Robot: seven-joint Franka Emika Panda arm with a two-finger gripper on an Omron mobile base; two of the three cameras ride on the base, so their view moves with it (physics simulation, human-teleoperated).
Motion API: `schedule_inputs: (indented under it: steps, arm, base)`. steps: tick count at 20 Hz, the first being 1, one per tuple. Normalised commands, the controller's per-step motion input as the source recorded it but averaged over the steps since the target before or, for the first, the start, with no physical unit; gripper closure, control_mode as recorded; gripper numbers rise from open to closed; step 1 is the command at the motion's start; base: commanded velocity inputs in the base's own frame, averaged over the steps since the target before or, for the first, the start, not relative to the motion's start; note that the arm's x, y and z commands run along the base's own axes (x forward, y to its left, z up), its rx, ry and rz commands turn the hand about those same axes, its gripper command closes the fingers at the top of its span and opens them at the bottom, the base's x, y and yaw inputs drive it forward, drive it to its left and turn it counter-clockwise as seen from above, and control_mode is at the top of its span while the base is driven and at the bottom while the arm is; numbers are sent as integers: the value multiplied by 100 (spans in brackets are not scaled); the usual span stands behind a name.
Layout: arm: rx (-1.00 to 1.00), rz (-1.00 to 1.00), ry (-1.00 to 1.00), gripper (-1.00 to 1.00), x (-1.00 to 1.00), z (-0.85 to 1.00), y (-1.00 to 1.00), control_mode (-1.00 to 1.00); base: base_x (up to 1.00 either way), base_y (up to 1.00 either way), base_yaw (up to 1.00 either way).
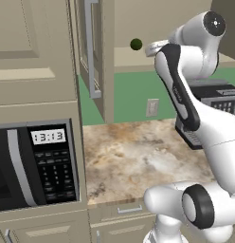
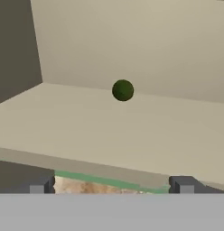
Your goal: Pick the limes from the cabinet and place them in one bowl. Pick the peach from the sink and place it in the other bowl.
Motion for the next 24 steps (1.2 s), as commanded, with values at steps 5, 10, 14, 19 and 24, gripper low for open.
schedule_inputs:
  steps: [5, 10, 14, 19, 24]
  arm:
    - [-6, -3, 2, -100, 43, 2, 3, -100]
    - [0, -2, 0, -100, 35, -4, 17, -100]
    - [-2, -7, 3, -100, 39, -12, 1, -100]
    - [-1, -4, 0, -100, 44, -12, -7, -100]
    - [0, 0, 0, -100, 38, -4, -2, -100]
  base:
    - [0, 0, 0]
    - [0, 0, 0]
    - [0, 0, 0]
    - [0, 0, 0]
    - [0, 0, 0]
